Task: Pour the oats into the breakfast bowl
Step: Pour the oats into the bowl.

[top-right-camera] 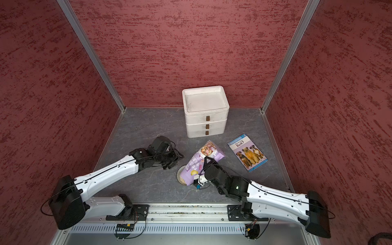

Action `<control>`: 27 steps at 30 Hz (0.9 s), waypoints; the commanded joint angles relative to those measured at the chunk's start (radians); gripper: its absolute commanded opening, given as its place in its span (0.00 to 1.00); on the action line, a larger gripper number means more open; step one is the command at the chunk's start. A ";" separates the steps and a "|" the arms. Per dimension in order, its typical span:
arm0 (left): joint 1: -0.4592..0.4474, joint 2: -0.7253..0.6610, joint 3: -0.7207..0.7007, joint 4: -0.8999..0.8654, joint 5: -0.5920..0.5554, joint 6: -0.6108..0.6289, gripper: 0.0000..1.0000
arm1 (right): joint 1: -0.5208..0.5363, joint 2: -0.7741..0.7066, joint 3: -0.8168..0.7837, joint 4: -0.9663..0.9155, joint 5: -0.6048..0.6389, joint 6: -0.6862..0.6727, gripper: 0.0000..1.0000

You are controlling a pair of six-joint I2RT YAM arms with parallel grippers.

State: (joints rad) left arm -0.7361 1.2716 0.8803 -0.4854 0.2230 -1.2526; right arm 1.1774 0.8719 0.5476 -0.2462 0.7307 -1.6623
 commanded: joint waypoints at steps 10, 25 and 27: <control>0.006 0.011 0.002 0.016 -0.003 0.001 0.47 | 0.004 -0.021 0.054 0.212 0.076 -0.027 0.00; 0.012 0.017 0.010 0.021 0.002 0.002 0.47 | -0.011 -0.013 0.045 0.152 0.070 -0.024 0.00; 0.012 0.016 0.012 0.013 0.000 0.002 0.46 | -0.010 -0.023 0.046 0.184 0.079 -0.018 0.00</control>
State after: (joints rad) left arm -0.7284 1.2789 0.8803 -0.4709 0.2268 -1.2526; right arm 1.1709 0.8898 0.5484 -0.2134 0.7345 -1.6802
